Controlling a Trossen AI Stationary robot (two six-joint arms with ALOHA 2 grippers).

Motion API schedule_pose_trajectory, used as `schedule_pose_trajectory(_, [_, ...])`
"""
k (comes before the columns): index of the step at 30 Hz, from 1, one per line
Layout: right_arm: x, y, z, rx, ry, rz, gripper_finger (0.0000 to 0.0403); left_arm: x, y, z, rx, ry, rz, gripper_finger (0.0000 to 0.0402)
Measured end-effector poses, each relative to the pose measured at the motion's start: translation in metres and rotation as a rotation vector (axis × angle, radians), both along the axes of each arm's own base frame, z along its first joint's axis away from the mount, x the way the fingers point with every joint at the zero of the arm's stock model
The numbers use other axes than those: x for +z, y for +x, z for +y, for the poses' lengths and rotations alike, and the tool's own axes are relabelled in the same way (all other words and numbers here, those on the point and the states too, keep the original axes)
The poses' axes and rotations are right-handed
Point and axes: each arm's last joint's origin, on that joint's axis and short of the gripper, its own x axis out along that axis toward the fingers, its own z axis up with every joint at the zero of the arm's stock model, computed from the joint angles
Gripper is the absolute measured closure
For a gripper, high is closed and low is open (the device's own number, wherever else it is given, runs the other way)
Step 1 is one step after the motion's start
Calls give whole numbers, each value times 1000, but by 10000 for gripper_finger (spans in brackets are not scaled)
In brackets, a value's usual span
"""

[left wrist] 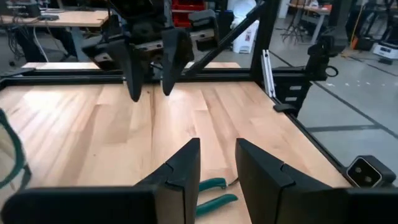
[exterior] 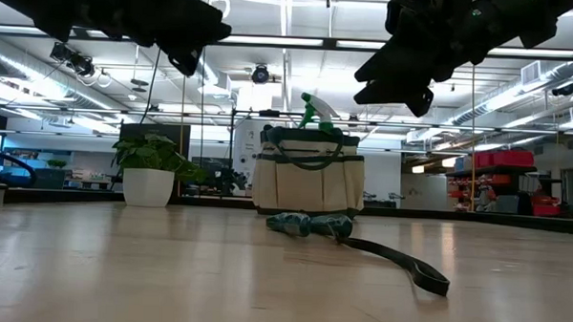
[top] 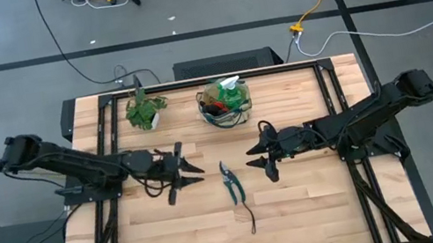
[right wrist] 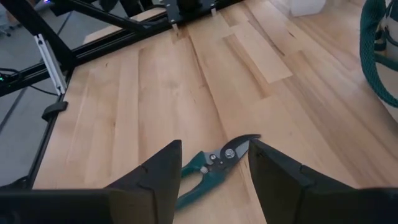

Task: Pick & Place Garden tools in Gardening bag
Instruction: Put the green shear scissors into the gardening bag

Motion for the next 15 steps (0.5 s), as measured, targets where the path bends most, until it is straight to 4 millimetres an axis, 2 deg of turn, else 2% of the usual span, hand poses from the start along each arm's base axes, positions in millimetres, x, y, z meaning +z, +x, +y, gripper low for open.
schedule_pose_trajectory(5, [0, 0, 0, 2, -5, 0, 217, -11, 10, -3, 11, -77, 24, 294])
schedule_pose_trajectory(9, [0, 0, 0, 9, -16, -6, 217, -28, 18, -6, 14, -69, 99, 294])
schedule_pose_trajectory(15, [1, 0, 0, 9, -16, -7, 217, -40, 48, -22, -37, 29, 176, 294])
